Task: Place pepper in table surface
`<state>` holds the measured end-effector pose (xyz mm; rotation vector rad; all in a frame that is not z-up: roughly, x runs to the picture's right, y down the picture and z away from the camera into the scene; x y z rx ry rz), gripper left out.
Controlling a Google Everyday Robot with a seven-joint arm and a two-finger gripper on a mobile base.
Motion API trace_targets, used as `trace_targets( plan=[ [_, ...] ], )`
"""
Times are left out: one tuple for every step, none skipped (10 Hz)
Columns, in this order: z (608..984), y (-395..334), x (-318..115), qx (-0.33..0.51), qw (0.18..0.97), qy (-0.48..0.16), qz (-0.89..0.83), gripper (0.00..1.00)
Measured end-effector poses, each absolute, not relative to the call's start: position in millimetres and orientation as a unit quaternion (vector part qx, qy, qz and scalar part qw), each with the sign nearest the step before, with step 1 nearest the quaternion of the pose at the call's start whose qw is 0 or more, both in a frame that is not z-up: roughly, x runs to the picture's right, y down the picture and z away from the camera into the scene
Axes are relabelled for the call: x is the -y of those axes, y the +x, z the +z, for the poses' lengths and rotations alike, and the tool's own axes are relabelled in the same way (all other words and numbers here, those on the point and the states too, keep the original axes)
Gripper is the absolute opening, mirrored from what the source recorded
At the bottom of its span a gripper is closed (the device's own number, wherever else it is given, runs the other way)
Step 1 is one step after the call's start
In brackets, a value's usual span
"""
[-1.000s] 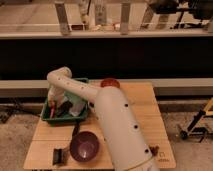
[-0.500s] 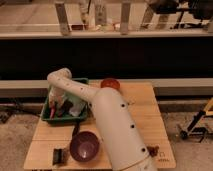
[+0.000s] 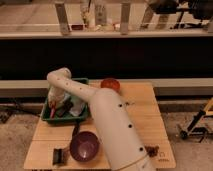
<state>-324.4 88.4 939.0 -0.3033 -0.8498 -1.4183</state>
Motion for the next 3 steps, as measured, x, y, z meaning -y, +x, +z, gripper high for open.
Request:
trace_targets(
  plan=[
    [939.9, -324.2, -86.7, 0.377, 0.668, -0.135, -0.627, 0.12],
    [939.7, -325.9, -86.7, 0.378, 0.667, -0.136, -0.627, 0.12],
    [939.2, -327.9, -86.9, 0.378, 0.666, -0.137, -0.628, 0.12]
  ],
)
